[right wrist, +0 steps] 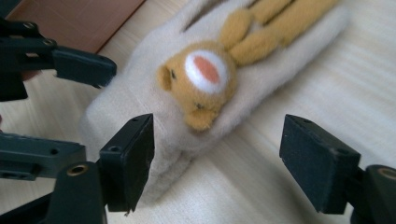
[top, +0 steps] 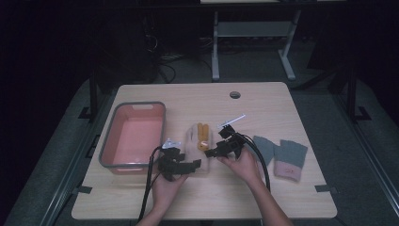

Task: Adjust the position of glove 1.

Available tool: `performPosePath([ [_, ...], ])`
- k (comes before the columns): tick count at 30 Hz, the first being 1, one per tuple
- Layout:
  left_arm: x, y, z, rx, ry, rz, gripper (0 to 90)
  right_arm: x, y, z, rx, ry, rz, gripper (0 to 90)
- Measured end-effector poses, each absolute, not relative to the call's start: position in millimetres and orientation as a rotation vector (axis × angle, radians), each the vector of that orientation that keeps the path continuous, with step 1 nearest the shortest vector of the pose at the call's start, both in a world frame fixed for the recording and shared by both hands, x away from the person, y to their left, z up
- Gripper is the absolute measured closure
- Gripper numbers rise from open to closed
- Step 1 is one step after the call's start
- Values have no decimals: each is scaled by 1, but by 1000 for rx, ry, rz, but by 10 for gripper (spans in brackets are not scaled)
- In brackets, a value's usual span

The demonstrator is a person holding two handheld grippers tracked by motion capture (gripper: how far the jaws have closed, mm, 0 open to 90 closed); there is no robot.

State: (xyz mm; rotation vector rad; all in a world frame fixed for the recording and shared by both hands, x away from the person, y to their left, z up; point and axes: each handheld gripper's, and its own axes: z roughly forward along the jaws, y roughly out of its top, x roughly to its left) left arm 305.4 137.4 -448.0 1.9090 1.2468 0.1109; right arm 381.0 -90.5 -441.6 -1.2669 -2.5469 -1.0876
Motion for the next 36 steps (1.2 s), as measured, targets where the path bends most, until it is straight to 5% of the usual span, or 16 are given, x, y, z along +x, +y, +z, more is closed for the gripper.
performPosePath([
  [36, 312, 142, -465, 1891, 1322, 4, 464, 381, -74, -460, -1478, -2335, -1050, 489],
])
